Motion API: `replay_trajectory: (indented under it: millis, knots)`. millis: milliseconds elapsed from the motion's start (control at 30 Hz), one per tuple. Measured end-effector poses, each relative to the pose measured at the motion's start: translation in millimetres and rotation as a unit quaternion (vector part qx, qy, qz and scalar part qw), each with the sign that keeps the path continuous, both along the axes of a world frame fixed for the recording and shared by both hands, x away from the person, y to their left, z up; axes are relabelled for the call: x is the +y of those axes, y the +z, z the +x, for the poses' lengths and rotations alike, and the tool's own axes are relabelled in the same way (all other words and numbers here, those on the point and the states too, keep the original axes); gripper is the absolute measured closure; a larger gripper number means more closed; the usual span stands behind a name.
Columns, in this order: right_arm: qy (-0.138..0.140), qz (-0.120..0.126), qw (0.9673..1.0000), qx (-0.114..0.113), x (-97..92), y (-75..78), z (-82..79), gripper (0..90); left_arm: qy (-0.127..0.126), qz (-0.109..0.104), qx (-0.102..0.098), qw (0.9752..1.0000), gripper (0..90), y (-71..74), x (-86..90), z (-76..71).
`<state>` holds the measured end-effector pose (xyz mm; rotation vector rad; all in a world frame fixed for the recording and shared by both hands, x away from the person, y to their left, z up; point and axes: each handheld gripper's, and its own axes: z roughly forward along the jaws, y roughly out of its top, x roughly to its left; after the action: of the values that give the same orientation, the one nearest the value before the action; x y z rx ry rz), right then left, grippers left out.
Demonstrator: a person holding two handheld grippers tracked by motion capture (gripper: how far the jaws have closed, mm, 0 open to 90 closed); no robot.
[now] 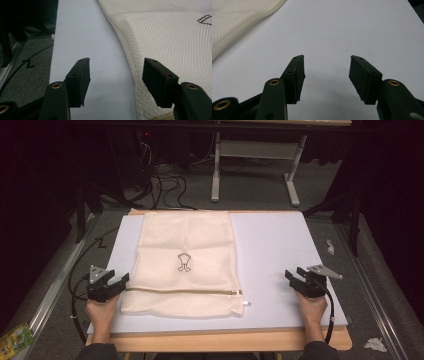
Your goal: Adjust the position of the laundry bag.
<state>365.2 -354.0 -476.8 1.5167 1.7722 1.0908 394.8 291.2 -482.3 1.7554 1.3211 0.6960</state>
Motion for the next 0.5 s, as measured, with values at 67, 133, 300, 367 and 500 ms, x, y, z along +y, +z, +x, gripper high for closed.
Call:
replay_trajectory:
  millis: [67,133,300,367,500]
  knots:
    - [-0.001,0.000,1.0000,0.001,0.0,-0.1,0.3,47.1,0.001,0.000,0.002,1.0000,39.6,-0.2,-0.1,0.6]
    - [0.000,0.000,1.0000,0.009,0.2,-0.4,1.9,47.1,0.002,-0.003,0.002,1.0000,39.3,0.0,0.8,0.5]
    - [0.000,-0.001,0.9999,0.010,0.4,-0.3,2.0,47.3,0.006,-0.015,-0.005,0.9999,40.3,0.0,2.6,-0.5]
    - [0.000,-0.001,1.0000,0.008,0.4,-0.3,1.8,47.2,0.005,-0.015,-0.005,0.9999,39.7,0.0,2.7,-0.4]
    - [0.003,-0.001,1.0000,0.006,0.3,0.0,1.4,47.2,-0.004,-0.013,0.001,0.9999,39.1,0.2,2.5,0.7]
